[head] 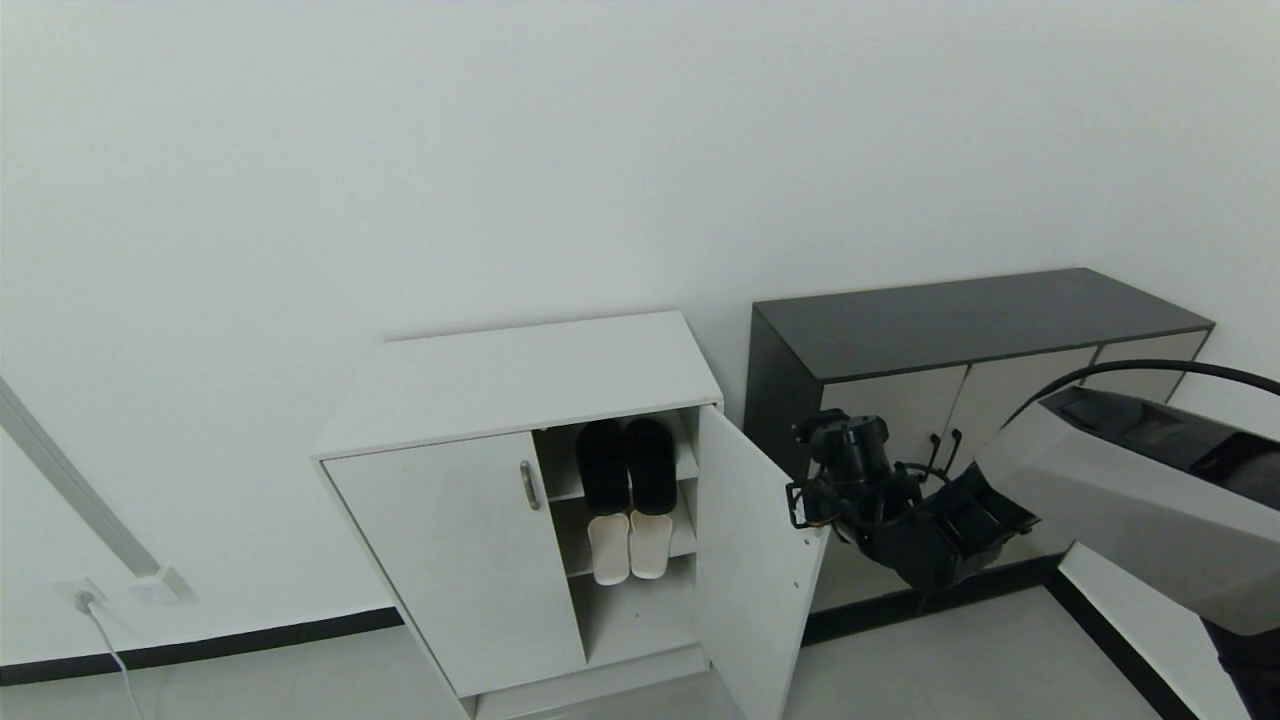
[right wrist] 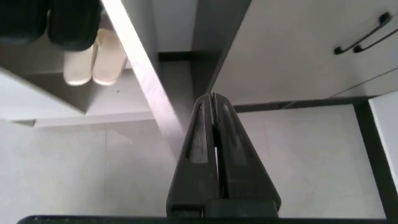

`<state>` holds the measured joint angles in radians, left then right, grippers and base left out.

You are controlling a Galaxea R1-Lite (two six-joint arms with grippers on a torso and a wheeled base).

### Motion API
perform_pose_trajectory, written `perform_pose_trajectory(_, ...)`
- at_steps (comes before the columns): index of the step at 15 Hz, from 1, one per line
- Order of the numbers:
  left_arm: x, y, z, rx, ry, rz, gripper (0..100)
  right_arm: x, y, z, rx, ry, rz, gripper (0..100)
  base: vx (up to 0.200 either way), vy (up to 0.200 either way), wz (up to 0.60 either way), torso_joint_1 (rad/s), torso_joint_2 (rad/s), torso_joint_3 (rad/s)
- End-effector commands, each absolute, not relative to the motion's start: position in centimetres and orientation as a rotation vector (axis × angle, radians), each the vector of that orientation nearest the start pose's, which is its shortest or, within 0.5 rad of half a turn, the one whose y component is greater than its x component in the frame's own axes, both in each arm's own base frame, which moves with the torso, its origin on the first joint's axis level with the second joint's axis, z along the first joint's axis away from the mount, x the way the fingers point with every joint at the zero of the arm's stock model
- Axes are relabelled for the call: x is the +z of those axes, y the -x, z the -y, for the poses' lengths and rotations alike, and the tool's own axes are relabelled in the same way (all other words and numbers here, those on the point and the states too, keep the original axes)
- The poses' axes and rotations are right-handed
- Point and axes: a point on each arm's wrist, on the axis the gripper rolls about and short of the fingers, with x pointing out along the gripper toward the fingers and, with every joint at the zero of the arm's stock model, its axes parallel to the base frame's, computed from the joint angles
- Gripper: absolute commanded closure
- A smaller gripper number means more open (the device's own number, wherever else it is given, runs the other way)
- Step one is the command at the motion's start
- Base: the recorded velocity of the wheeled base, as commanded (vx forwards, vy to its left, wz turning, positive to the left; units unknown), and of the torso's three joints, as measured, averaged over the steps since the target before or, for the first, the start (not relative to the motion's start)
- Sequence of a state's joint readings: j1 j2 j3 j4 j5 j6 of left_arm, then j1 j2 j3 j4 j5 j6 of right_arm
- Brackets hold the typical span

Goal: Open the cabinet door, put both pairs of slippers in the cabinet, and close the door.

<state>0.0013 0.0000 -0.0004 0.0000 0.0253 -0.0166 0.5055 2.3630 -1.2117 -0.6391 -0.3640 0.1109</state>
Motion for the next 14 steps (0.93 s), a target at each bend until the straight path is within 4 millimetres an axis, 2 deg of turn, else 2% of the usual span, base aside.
perform_pose_trajectory(1, 7.6, 2.3, -0.1, 0.028, 0.017, 0.000, 100, 3.1, -37.8, -22.1, 0.150, 0.114, -0.479, 100, 0.000, 0.000, 0.00, 0.000, 0.00, 0.000)
perform_pose_trajectory(2, 7.6, 2.3, -0.1, 0.028, 0.017, -0.001, 100, 3.1, -37.4, -22.6, 0.164, 0.118, -0.481, 100, 0.000, 0.000, 0.00, 0.000, 0.00, 0.000)
perform_pose_trajectory(9, 7.6, 2.3, -0.1, 0.028, 0.020, -0.001, 100, 4.4, -30.9, -28.7, 0.336, 0.076, -0.465, 100, 0.000, 0.000, 0.00, 0.000, 0.00, 0.000)
perform_pose_trajectory(11, 7.6, 2.3, -0.1, 0.028, 0.020, 0.000, 100, 4.2, -29.6, -29.7, 0.391, 0.065, -0.463, 100, 0.000, 0.000, 0.00, 0.000, 0.00, 0.000)
perform_pose_trajectory(14, 7.5, 2.3, -0.1, 0.028, 0.020, 0.000, 100, 4.9, -28.6, -29.9, 0.443, 0.026, -0.407, 100, 0.000, 0.000, 0.00, 0.000, 0.00, 0.000)
